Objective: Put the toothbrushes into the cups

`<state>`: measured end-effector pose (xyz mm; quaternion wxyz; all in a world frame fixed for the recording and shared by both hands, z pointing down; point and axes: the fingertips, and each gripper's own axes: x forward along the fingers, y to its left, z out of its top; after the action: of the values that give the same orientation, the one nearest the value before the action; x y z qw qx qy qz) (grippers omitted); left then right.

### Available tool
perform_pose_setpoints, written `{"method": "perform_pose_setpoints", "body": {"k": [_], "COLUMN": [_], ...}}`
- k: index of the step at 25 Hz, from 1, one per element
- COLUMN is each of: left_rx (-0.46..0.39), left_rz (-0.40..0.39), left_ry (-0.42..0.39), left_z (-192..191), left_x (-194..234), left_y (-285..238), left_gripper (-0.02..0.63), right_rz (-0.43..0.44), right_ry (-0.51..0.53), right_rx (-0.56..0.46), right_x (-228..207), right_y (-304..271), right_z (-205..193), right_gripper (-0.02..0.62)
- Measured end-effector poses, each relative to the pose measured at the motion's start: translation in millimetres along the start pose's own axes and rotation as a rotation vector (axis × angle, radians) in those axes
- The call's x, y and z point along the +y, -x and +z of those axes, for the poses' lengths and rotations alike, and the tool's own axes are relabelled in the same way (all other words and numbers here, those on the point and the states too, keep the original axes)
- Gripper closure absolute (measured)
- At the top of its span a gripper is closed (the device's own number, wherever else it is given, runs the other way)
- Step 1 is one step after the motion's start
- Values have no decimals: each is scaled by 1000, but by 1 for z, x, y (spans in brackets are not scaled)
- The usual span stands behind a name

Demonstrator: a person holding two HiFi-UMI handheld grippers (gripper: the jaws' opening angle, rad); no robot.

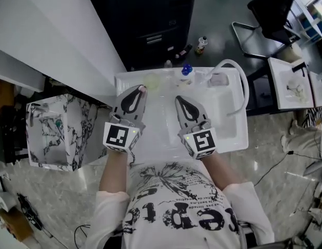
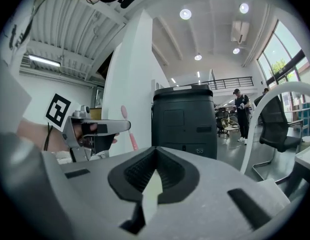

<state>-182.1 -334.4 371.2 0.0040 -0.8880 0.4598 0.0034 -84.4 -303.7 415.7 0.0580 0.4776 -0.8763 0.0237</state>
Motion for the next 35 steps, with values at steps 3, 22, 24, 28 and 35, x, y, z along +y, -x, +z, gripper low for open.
{"method": "perform_pose_setpoints", "body": {"k": [3, 22, 24, 28, 35], "left_rx": [5, 200, 216, 241, 255], "left_rz": [-30, -66, -75, -82, -59], "left_ry": [24, 191, 200, 211, 208], "left_z": [-22, -151, -157, -167, -173], "left_x": [11, 37, 38, 38, 44], "left_y": [-19, -69, -71, -75, -78], "left_gripper": [580, 580, 580, 580, 580], "right_rz": [-19, -53, -56, -70, -86], "right_ry": [-8, -50, -66, -73, -89], "right_rx": [24, 129, 143, 148, 175], "right_x": [-6, -15, -16, -22, -27], "right_y": [-10, -39, -39, -37, -36], "right_z": [-9, -66, -69, -76, -87], "right_gripper": [603, 603, 603, 603, 603]}}
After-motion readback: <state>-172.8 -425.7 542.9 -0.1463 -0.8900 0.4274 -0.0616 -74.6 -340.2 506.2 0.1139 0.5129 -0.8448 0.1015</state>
